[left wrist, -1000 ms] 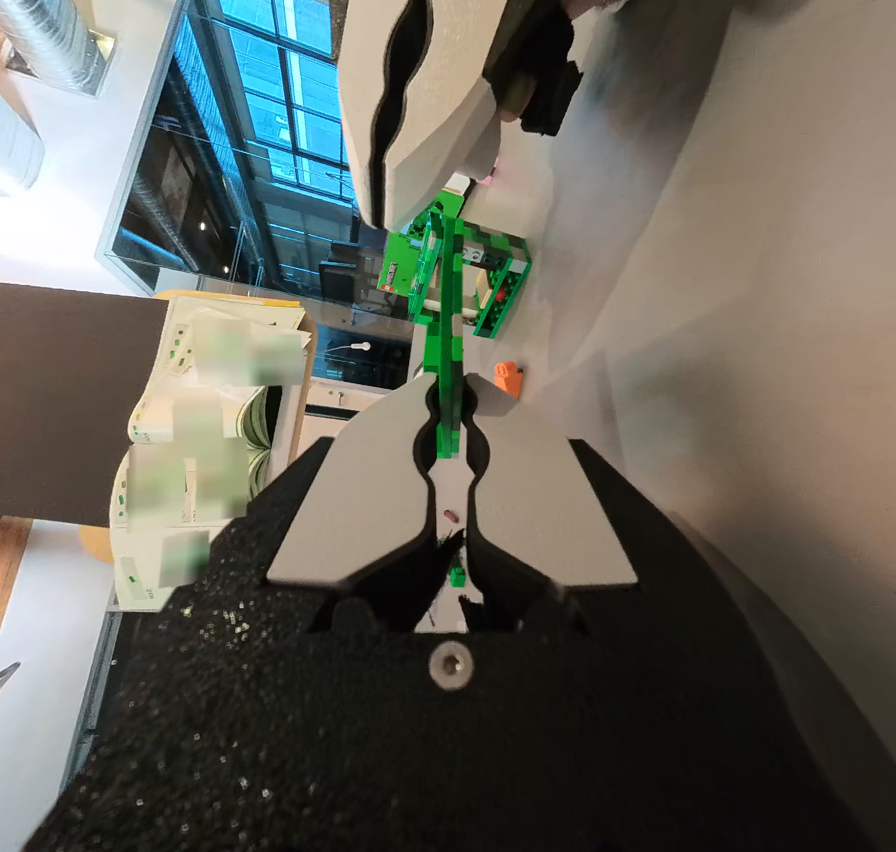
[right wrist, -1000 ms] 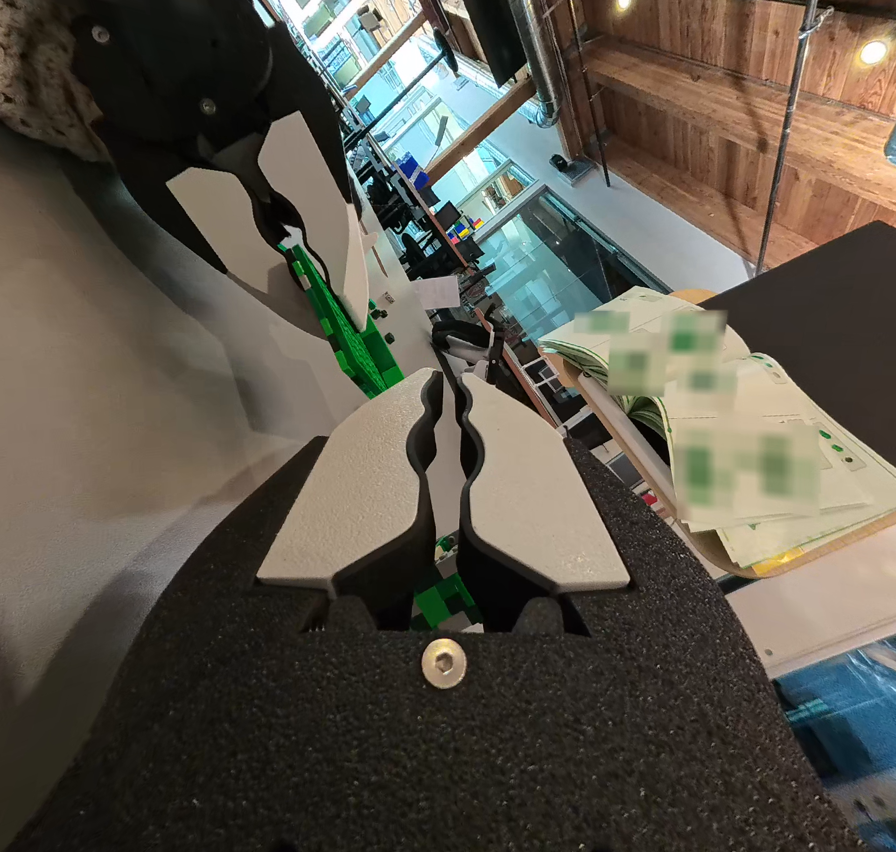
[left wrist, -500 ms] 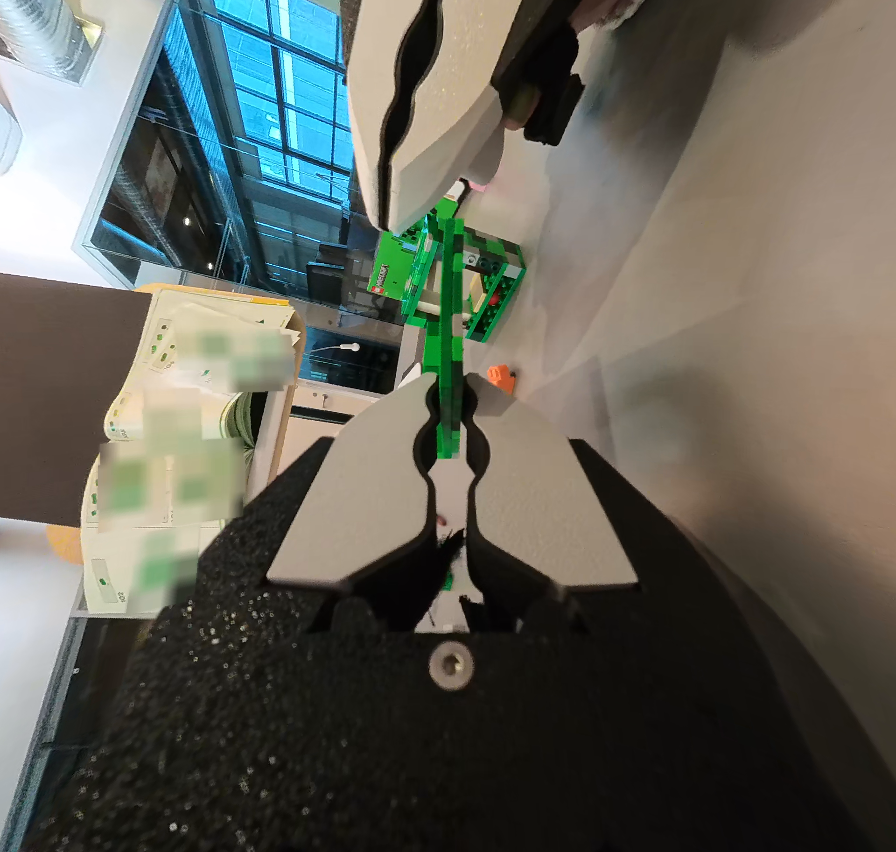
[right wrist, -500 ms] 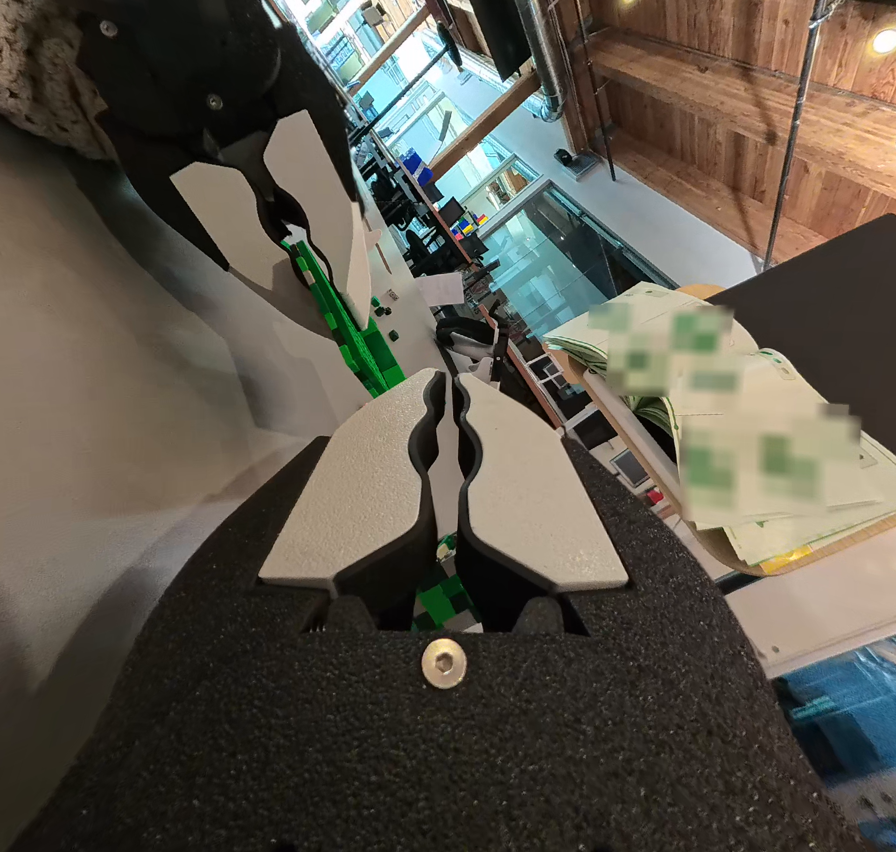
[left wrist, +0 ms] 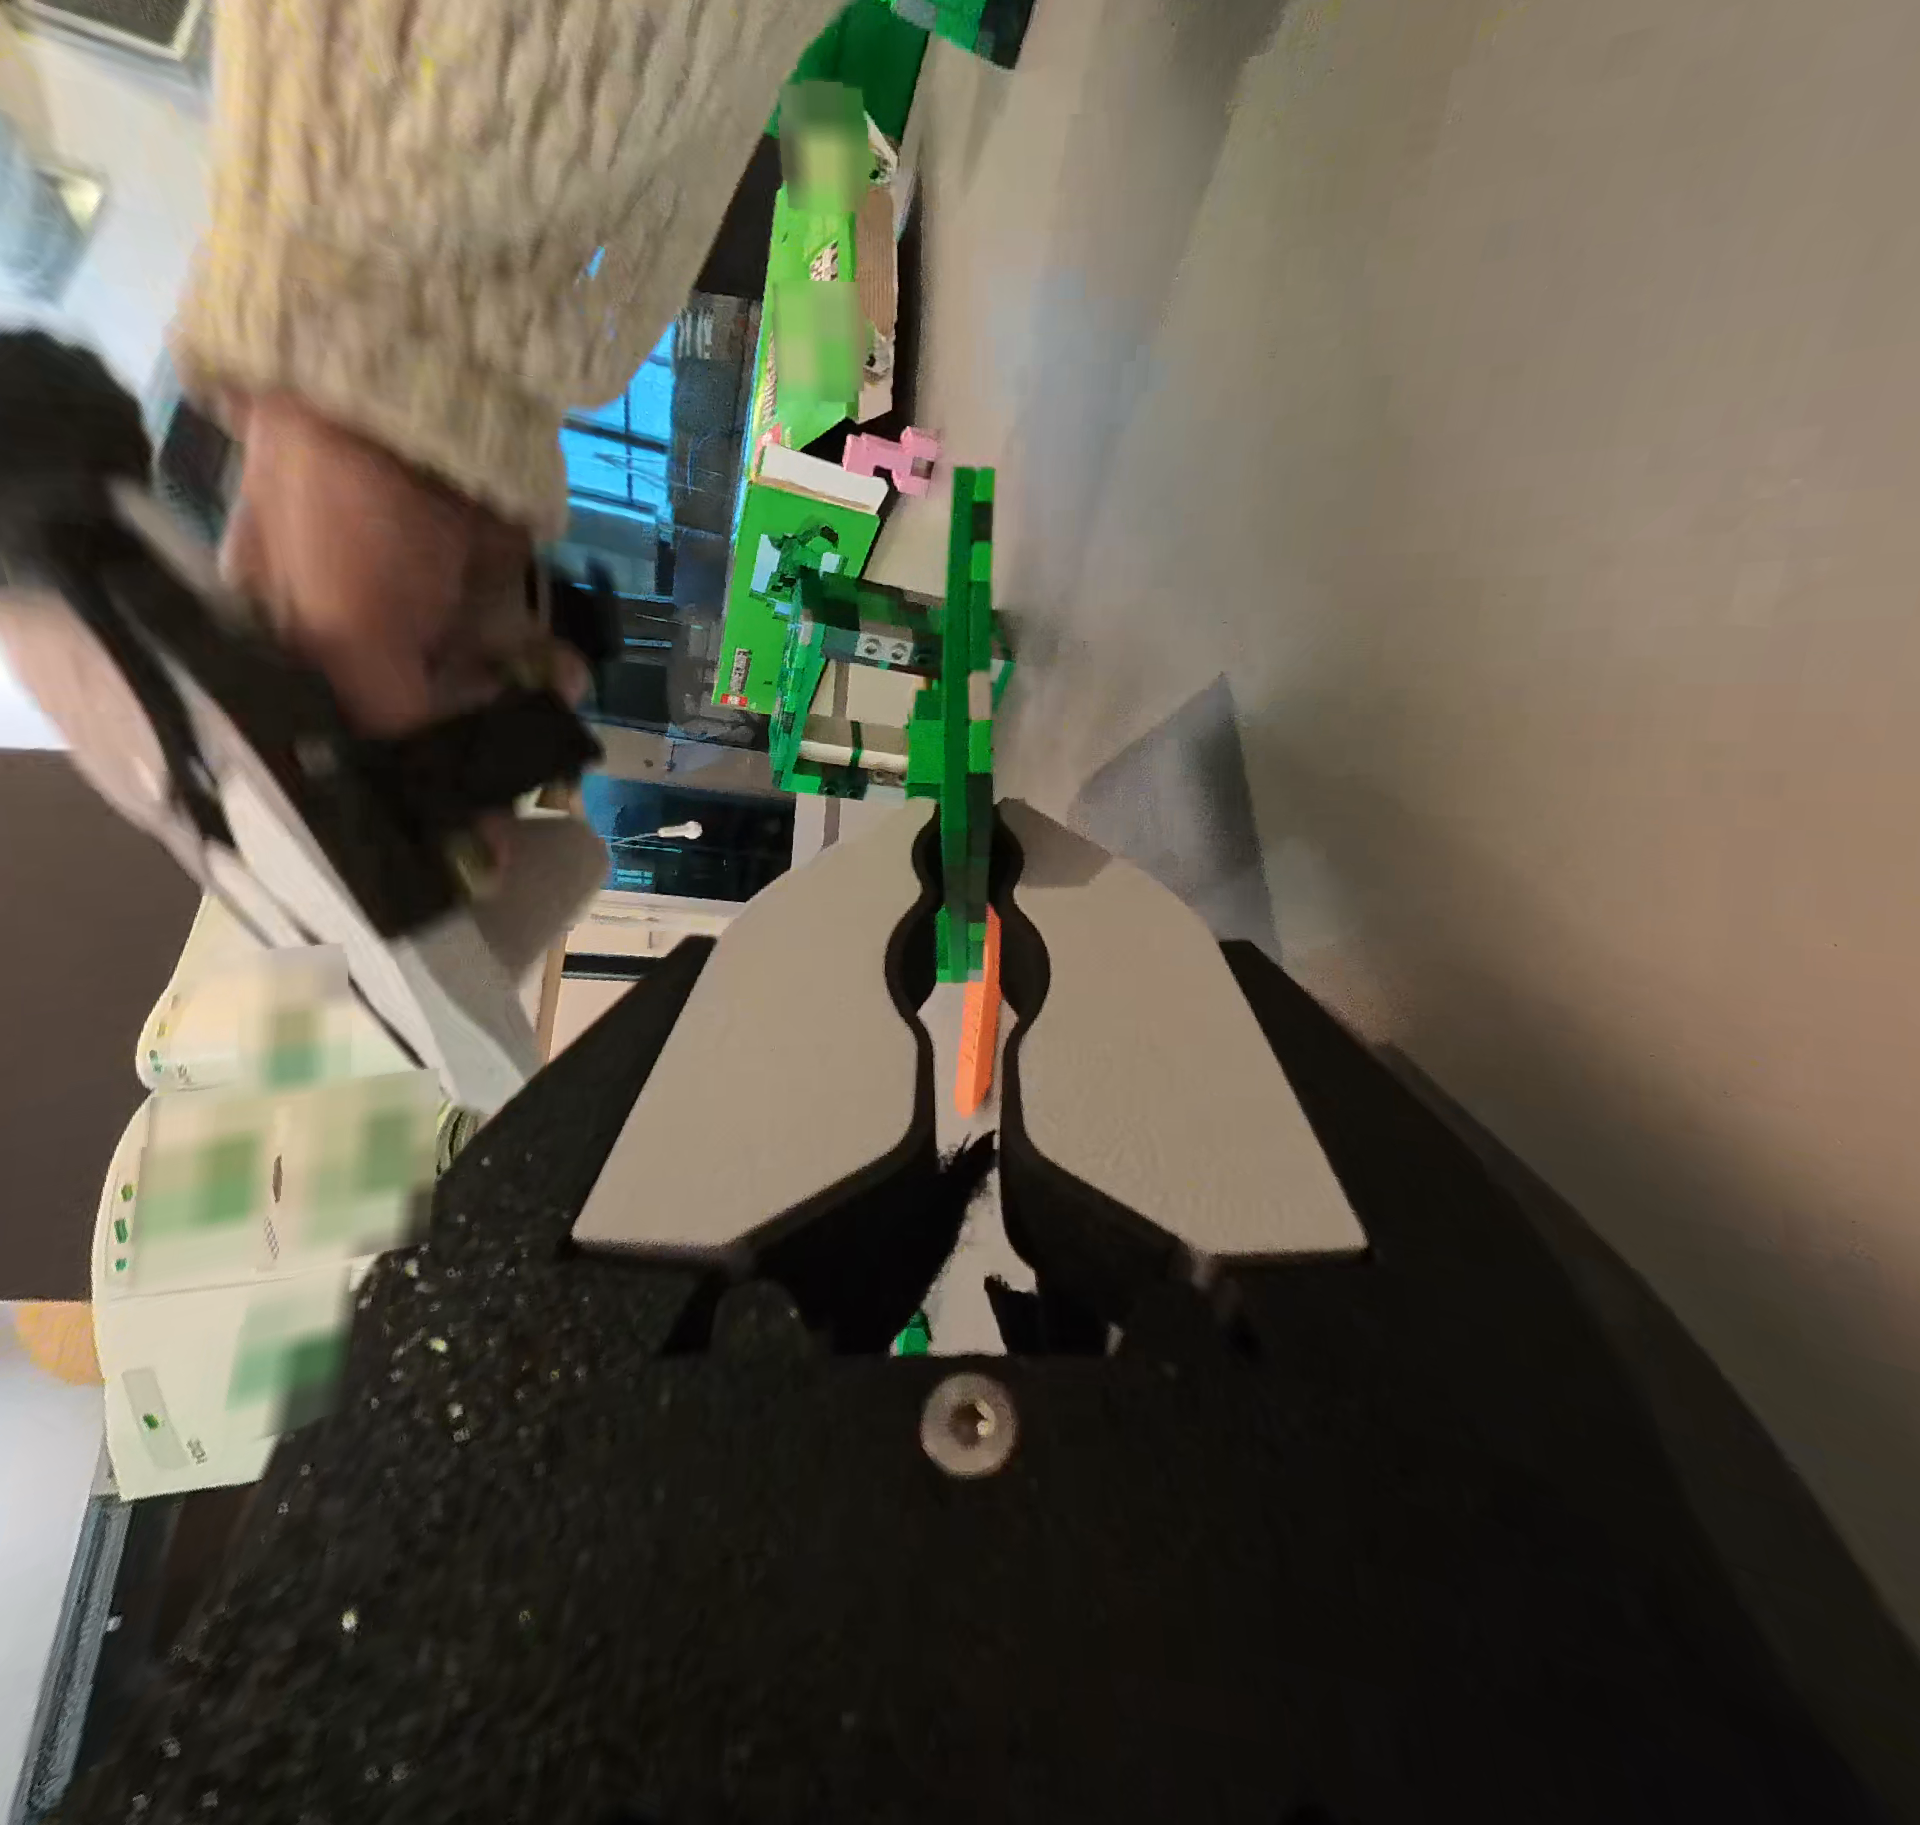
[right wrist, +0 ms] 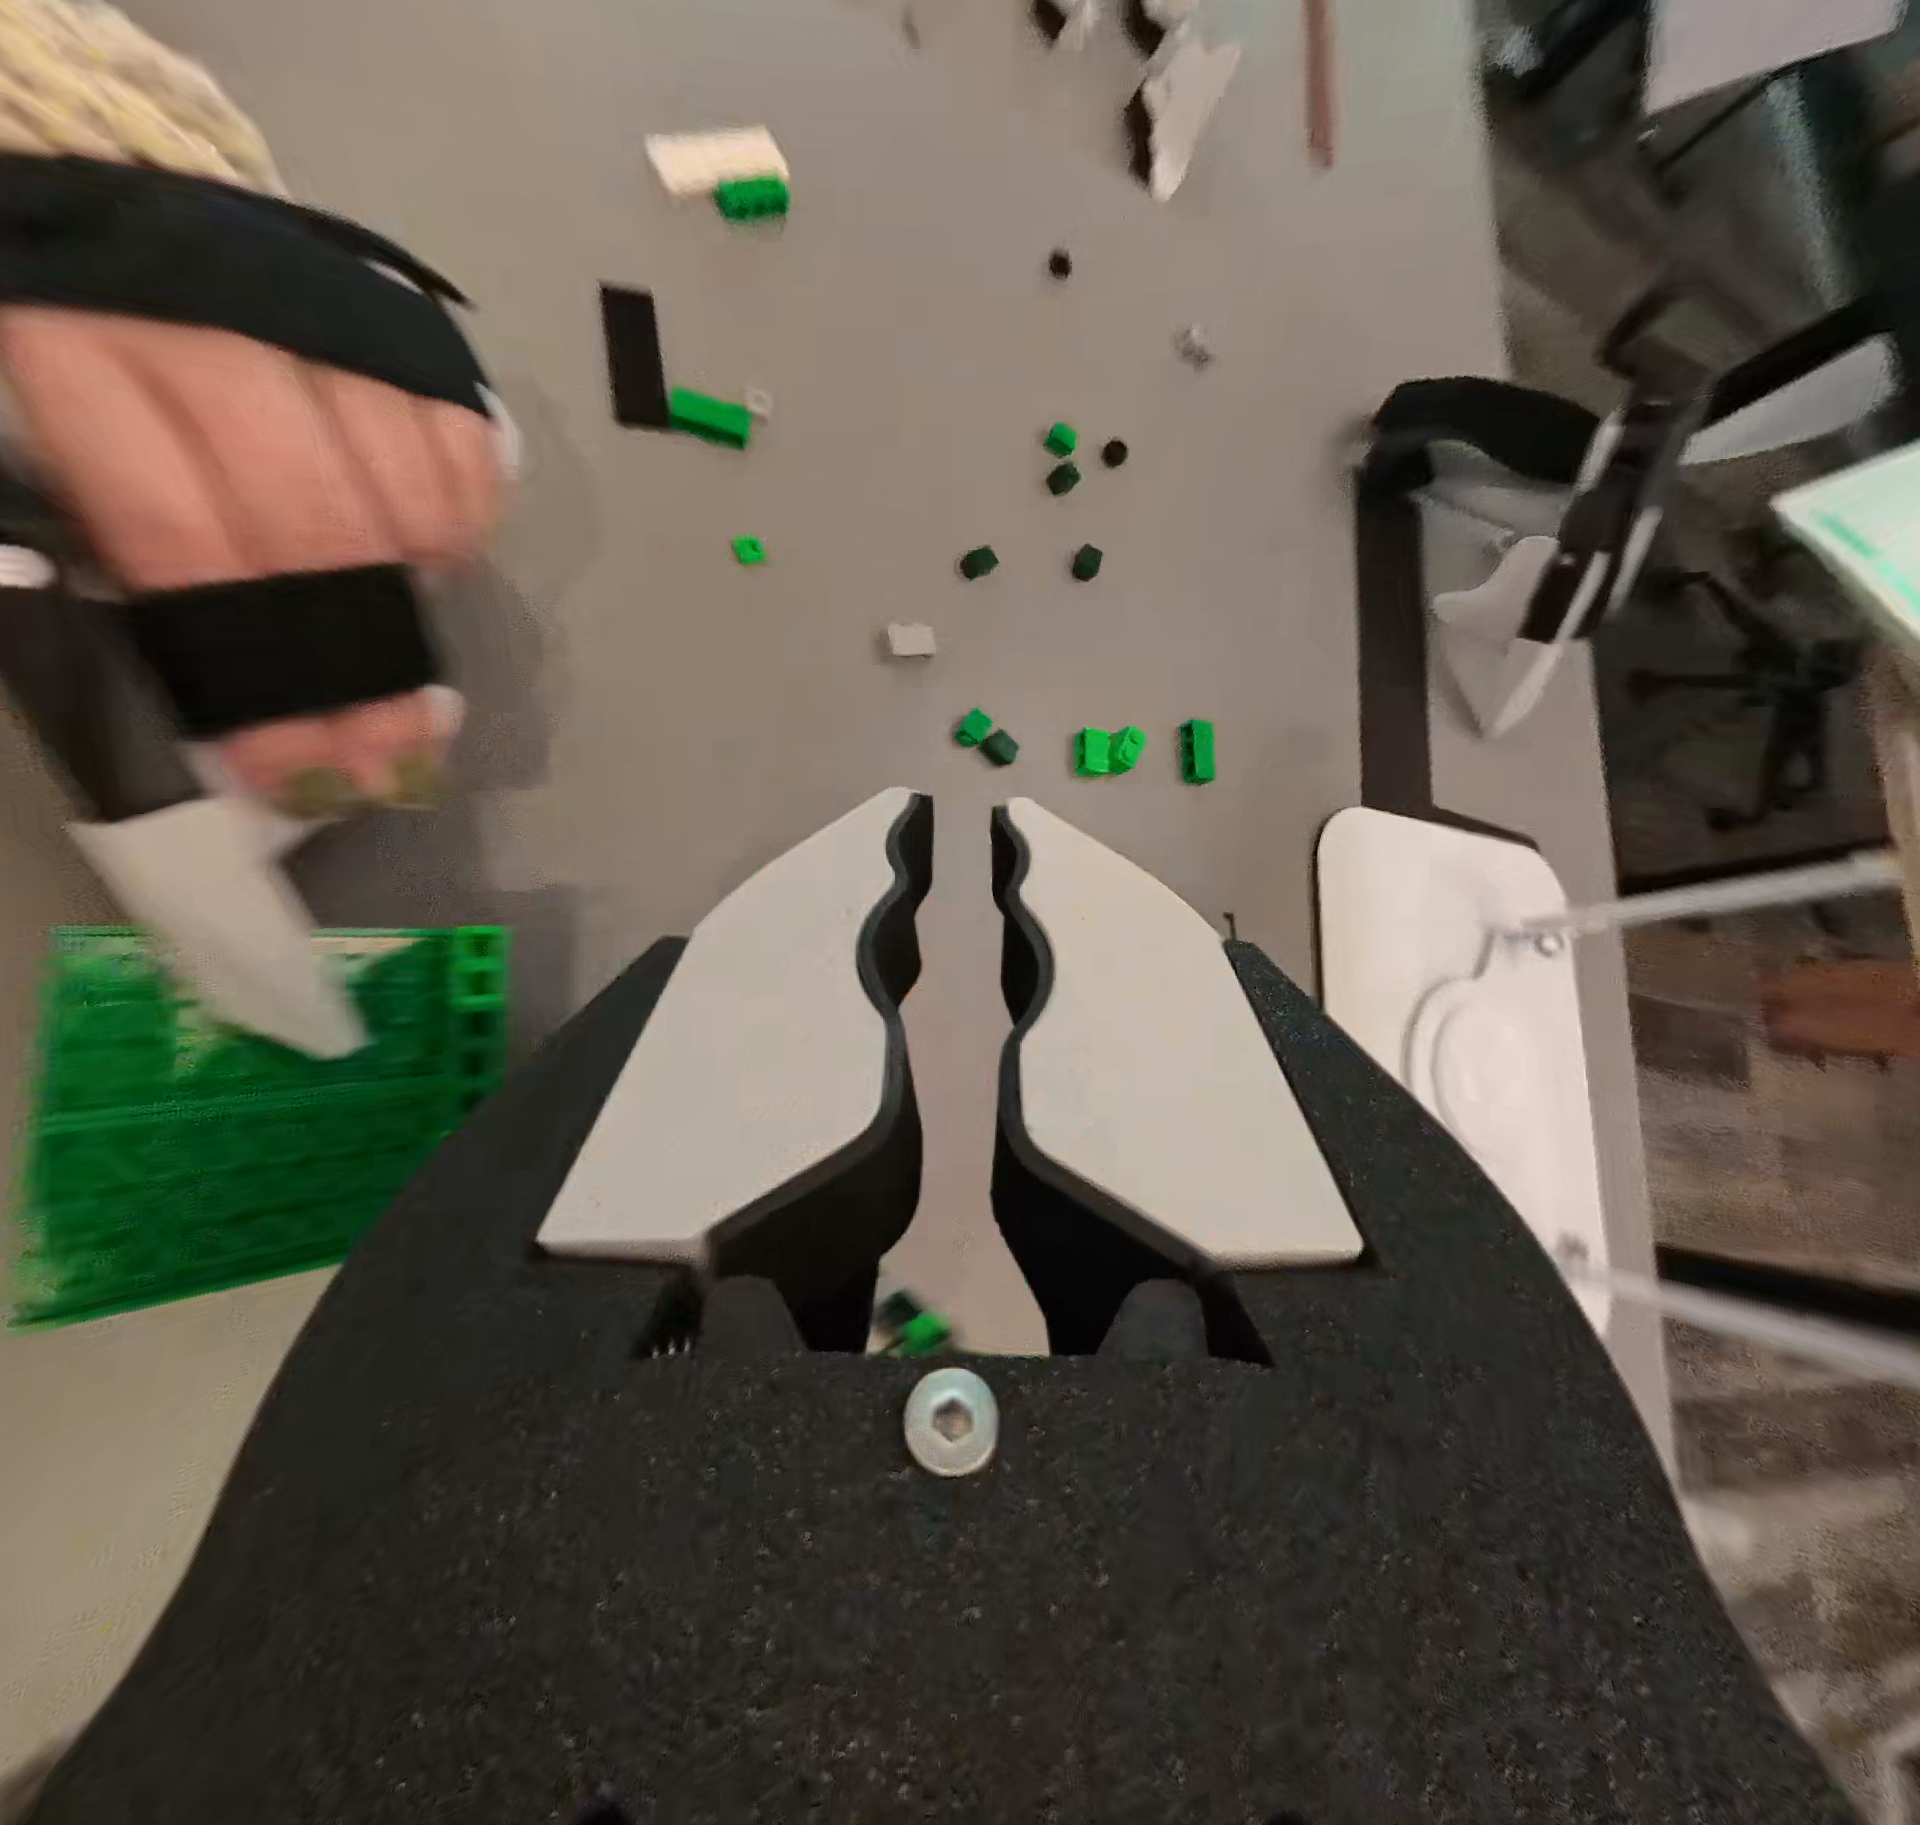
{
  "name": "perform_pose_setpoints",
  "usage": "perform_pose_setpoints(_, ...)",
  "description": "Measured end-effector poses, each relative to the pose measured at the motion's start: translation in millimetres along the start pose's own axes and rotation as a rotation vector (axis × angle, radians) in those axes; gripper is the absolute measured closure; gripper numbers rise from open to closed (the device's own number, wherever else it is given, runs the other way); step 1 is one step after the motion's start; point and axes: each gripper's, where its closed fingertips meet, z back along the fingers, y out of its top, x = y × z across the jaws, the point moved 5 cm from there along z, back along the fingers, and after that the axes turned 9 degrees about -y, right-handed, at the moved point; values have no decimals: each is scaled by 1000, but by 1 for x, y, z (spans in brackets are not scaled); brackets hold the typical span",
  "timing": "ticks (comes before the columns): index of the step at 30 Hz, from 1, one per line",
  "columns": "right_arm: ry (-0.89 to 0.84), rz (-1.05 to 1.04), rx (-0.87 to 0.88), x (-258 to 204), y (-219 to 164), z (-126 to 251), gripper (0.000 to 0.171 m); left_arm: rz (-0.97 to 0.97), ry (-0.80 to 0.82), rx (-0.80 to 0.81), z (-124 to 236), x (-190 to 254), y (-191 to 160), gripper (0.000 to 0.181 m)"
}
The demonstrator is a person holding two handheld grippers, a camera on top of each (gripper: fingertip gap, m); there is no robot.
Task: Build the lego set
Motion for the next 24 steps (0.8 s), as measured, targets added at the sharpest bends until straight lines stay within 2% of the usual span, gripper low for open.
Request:
perform_pose_setpoints(4,196,-29,-200,33,-12,-72,160,28,5,-4,1,-1,-5,175)
perform_pose_setpoints(9,272,-295,-401,61,-32,-135,162,17,22,-50,2,-4,-13,175)
perform_pose_setpoints(12,320,-381,-519,65,-37,-155,160,13,18,-52,1,-4,-12,175)
perform_pose_setpoints(16,333,-369,-686,63,-39,-170,155,9,11,-54,0,-3,-12,175)
perform_pose_setpoints(24,326,-409,-715,63,-32,-179,150,5,14,-64,1,-4,-13,175)
